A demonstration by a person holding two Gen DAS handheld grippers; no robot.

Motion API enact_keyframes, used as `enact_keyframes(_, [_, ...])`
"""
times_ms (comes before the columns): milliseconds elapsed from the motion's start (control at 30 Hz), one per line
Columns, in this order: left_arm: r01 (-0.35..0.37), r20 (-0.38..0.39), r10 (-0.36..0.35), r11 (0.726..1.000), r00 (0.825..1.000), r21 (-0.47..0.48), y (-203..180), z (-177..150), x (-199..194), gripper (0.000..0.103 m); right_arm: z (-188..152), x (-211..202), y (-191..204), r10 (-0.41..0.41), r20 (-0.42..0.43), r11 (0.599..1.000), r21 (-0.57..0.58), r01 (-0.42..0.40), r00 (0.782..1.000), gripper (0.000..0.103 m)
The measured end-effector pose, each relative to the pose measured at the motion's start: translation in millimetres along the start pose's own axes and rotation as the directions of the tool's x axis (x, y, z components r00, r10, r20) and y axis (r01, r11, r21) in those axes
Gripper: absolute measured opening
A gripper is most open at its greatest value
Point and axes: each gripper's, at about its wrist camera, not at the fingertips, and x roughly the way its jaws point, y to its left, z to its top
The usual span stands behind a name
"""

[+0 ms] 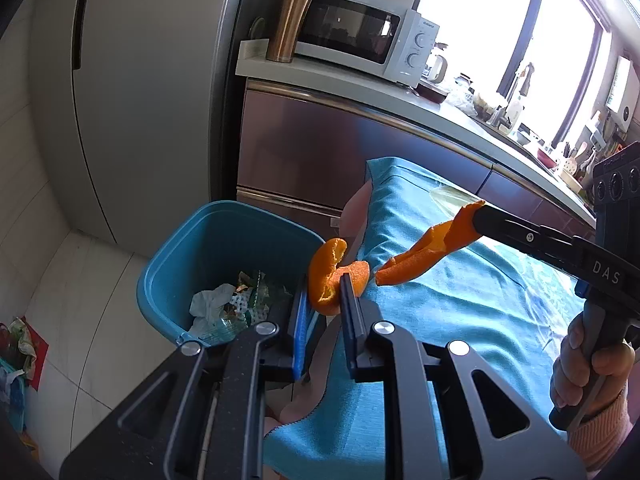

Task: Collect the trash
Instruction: 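Lower both held orange peels into the teal bin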

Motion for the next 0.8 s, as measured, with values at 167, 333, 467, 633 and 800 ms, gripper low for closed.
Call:
enact_keyframes(167, [-0.007,-0.004,0.007,1.000,1.000,-0.006,2.7,0.5,2.1,0.015,1.2,6.4,0.8,0.005,-0.010,1.000,0.000,-0.005,1.000,0.009])
enact_keyframes(333, [-0.020,-0.011,0.020,1.000,1.000,-0.013,7.3,0.8,5.4,0.016,2.3,13.5,2.0,0.010,-0.019,1.000,-0.003,-0.010,1.000,0.009])
enact_keyframes(467, [-0.033,-0.017,0.032,0.999,0.999,-0.018,11.4,0.9,8.7,0.015,3.3,20.9,2.9,0.012,-0.028,1.000,-0.005,-0.012,1.000,0.009])
enact_keyframes(633, [-0.045,-0.025,0.045,0.999,0.999,-0.026,16.4,1.0,14.9,0.016,3.8,30.5,3.3,0.015,-0.043,1.000,-0.006,-0.015,0.999,0.009])
enact_keyframes(800, [-0.054,-0.036,0.053,0.998,0.998,-0.032,21.4,0.8,22.7,0.016,3.2,40.4,5.3,0.016,-0.061,1.000,-0.011,-0.017,0.998,0.009])
